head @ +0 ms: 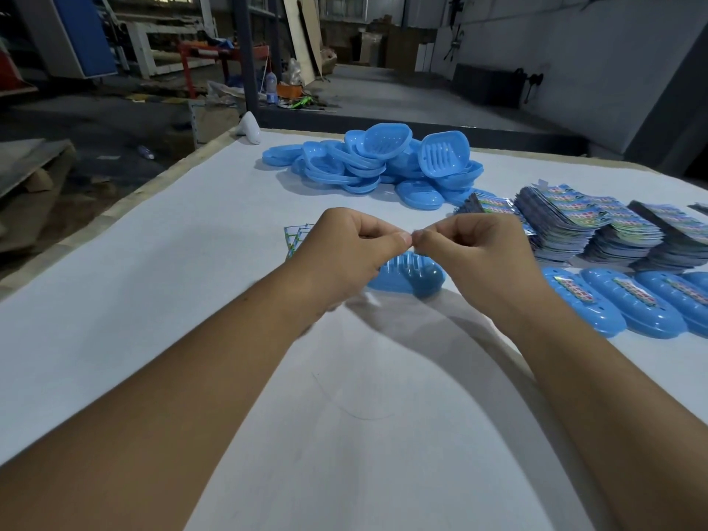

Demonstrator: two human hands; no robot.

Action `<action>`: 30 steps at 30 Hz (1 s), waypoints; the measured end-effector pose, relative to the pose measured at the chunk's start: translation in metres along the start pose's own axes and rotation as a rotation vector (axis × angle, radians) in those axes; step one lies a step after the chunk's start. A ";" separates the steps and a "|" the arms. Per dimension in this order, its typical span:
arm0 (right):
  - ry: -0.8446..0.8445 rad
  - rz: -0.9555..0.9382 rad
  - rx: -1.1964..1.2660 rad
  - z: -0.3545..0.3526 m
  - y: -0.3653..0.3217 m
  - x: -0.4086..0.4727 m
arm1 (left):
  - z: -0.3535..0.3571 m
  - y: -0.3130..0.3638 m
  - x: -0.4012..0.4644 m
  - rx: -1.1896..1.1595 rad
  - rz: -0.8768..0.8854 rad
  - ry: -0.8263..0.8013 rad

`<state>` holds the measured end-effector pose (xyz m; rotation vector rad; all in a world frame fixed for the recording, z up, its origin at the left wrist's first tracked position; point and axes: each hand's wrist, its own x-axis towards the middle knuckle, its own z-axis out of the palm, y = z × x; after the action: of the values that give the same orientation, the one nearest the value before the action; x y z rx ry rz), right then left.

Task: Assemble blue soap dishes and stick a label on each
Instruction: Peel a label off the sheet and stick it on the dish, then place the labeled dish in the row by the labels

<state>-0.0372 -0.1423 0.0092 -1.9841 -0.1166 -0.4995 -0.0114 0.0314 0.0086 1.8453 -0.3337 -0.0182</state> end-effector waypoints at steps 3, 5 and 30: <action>-0.031 -0.032 -0.010 0.000 0.001 0.001 | -0.001 0.000 0.001 -0.015 -0.016 0.021; -0.043 -0.043 -0.011 0.001 0.002 0.001 | -0.001 0.000 0.001 -0.021 -0.024 0.048; 0.007 0.213 -0.091 0.002 0.021 0.014 | 0.011 -0.014 0.018 0.126 -0.083 0.254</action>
<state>-0.0181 -0.1520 -0.0035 -2.0545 0.1235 -0.3793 0.0067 0.0208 -0.0053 1.9584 -0.0820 0.1828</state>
